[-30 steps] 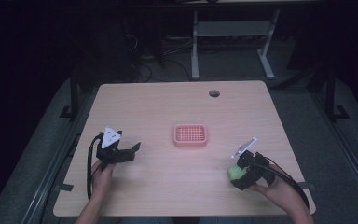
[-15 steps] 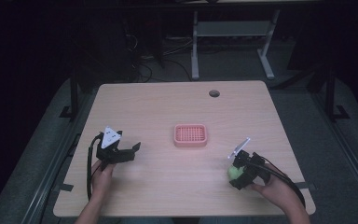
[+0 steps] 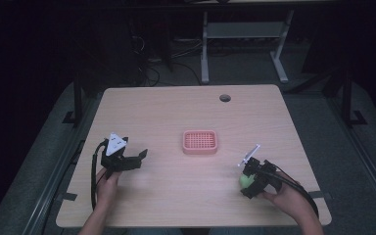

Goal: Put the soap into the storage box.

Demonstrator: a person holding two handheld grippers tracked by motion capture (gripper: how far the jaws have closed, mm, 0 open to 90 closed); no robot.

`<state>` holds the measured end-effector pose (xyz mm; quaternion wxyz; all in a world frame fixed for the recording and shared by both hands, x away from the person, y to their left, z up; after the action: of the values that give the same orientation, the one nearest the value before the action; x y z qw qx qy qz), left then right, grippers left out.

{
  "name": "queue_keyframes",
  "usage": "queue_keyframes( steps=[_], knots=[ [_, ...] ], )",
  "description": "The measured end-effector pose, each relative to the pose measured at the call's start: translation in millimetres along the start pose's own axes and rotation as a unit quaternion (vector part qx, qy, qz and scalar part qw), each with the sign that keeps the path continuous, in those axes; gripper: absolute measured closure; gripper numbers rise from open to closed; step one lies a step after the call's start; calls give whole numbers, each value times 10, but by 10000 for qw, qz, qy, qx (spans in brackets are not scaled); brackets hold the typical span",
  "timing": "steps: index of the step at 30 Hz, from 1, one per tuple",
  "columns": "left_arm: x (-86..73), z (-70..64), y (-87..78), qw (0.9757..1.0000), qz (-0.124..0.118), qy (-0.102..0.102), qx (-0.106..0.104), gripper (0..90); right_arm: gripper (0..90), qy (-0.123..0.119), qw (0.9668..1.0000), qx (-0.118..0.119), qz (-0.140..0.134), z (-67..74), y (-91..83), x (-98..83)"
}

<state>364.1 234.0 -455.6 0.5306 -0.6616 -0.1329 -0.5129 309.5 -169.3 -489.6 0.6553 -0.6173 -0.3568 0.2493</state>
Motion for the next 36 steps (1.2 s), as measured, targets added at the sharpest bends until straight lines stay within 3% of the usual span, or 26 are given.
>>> queue_keyframes(
  steps=[20,36],
  knots=[
    [0,6,-7,10000,10,-16,12,143,238,-65,9999,24,82,6,41,20],
    [-1,9,-7,10000,8,-4,20,143,248,-78,9999,84,61,-4,34,16]
  ],
)
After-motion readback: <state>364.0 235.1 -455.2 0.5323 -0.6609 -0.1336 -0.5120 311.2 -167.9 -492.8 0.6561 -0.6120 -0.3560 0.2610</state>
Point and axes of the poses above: each handheld gripper's, and its own axes: y roughly forward along the jaws, x roughly out of its top, z roughly to its left, the point moved 5 cm from there along y, roughly forward along the jaws, and after that the axes turned 6 degrees about z, right-handed, at the moved point
